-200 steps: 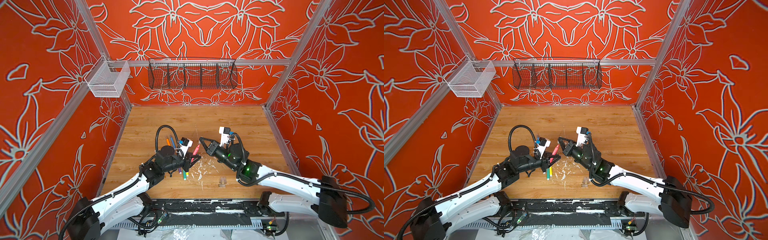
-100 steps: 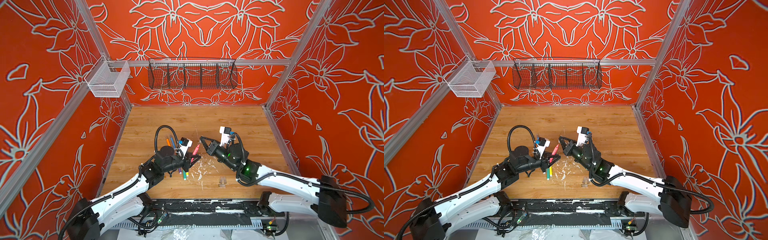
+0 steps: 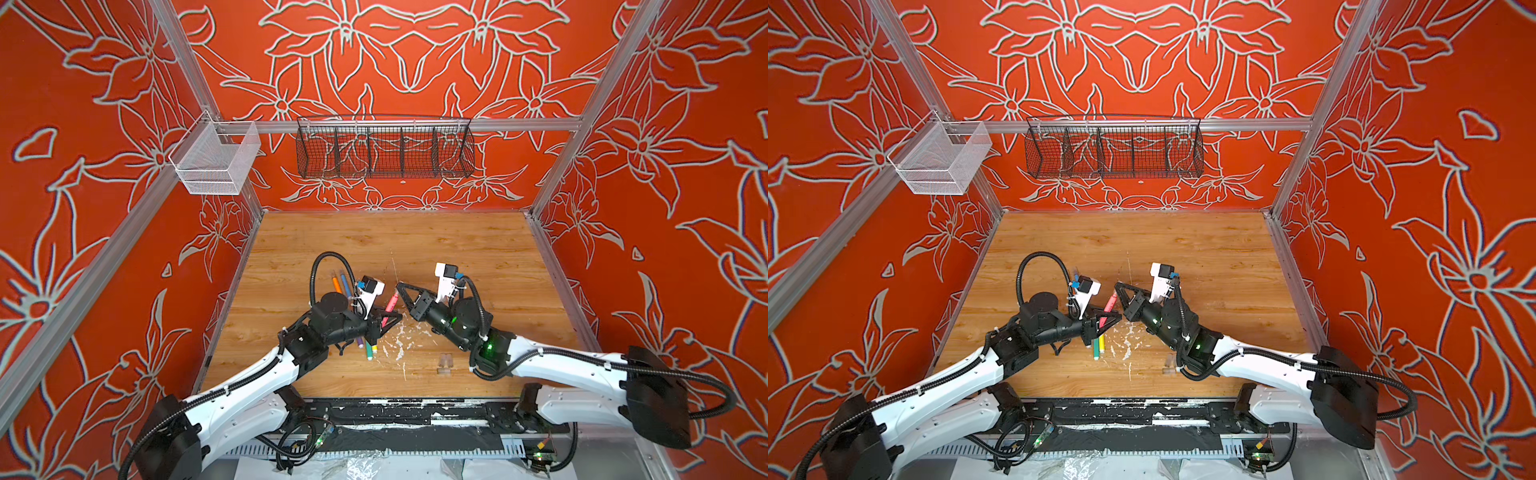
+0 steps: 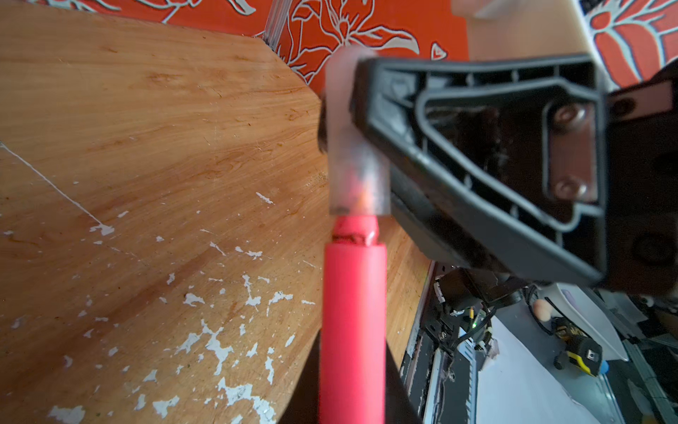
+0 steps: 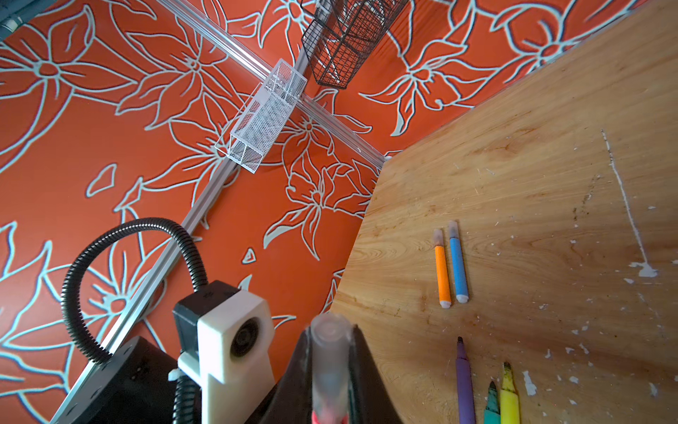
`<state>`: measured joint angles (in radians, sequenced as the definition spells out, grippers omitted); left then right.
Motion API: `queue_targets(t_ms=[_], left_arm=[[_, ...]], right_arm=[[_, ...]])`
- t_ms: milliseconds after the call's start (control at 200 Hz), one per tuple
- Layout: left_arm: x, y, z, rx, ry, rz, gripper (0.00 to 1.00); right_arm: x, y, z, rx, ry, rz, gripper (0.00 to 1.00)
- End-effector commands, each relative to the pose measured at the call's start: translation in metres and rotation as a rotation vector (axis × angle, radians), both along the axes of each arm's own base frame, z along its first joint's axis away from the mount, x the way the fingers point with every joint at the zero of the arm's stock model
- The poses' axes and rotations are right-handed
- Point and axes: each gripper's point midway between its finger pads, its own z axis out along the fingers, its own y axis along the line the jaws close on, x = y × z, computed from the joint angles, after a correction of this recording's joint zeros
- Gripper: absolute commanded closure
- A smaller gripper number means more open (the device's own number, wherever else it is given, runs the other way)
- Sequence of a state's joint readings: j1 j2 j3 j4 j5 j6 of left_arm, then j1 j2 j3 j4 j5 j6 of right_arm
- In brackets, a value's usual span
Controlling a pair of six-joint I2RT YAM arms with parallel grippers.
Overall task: Insert the pens into the pen caps
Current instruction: 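Lower and press the cap down onto the pink marker with the right gripper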
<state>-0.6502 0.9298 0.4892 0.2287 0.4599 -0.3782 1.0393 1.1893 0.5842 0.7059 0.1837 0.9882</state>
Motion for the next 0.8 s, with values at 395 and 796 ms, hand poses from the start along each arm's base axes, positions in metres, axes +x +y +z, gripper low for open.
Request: queue_targets(t_ms=[395, 796], left_arm=[[0.001, 0.0, 0.028, -0.161, 0.014, -0.063, 1.0], [0.001, 0.005, 0.032, -0.176, 0.008, -0.061, 1.0]], right_arm=[[-0.035, 0.024, -0.014, 0.039, -0.065, 0.113, 1.0], [-0.052, 0.025, -0.032, -0.046, -0.072, 0.153, 1.0]])
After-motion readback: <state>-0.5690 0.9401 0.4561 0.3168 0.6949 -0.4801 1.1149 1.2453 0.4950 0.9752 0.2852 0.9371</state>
